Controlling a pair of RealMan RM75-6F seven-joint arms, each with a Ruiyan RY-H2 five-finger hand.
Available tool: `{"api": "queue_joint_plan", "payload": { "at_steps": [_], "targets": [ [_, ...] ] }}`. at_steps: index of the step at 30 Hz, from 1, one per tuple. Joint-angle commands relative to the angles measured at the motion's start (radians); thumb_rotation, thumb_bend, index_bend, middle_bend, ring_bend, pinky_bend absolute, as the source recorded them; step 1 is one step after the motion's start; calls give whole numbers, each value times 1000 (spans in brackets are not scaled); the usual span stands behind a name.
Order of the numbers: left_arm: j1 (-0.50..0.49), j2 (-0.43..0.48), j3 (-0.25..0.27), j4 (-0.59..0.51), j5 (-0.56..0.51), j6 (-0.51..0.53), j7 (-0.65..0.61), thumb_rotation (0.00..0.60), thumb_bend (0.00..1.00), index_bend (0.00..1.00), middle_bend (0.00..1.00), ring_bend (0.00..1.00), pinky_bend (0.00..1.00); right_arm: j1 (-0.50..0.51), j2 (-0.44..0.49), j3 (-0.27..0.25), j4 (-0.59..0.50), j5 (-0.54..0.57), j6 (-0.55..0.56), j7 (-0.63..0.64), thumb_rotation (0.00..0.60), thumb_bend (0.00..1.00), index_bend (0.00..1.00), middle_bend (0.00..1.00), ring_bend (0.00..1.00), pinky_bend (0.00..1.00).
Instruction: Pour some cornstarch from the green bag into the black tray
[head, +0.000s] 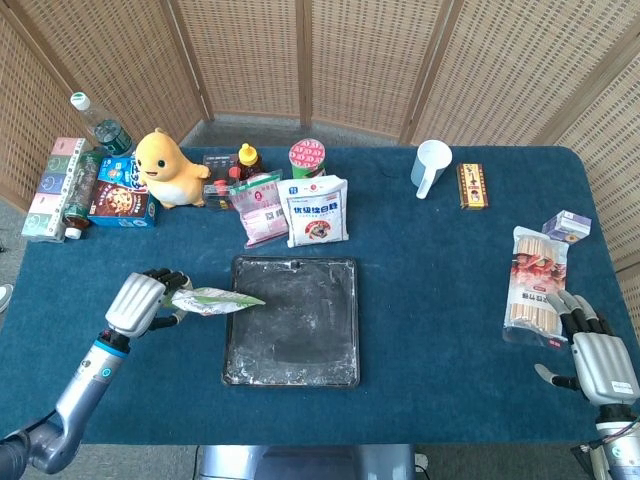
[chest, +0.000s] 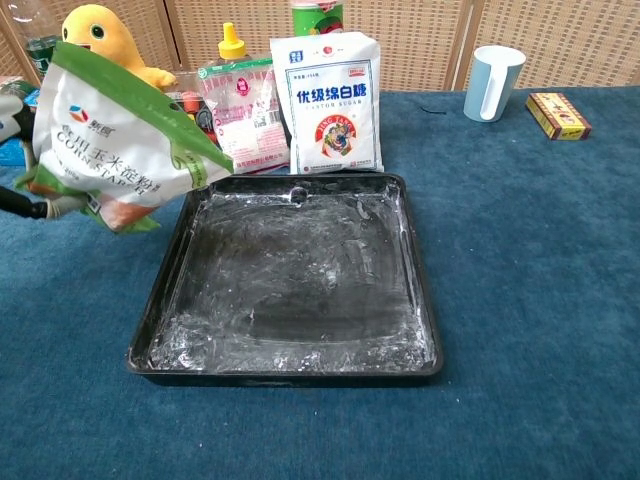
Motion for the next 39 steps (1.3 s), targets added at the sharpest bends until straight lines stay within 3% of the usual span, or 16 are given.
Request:
{"api": "queue_joint_plan", "payload": {
  "at_steps": [1, 8, 17, 39],
  "targets": [
    [-45, 49, -39, -56, -6, -32, 153, 600, 359, 600, 536, 483, 548, 0, 2, 2, 2, 4, -1, 5, 600, 0, 4, 5, 19, 112],
    [-110, 63, -73, -83, 6, -71, 363, 600, 357, 600, 536, 486, 549, 2, 3, 3, 2, 6, -5, 8, 600, 0, 4, 6, 19, 112],
    [-165, 59, -70, -135, 33, -117, 600, 600, 354, 605, 547, 511, 579, 3, -2, 3, 4, 12, -8, -7, 600, 0, 4, 6, 19, 112],
    [-251, 69, -56, -181, 153, -150, 991, 600, 354, 622, 576, 532, 578, 5, -4, 4, 5, 20, -15, -9, 600, 0, 4, 6, 19, 112]
  ]
}}
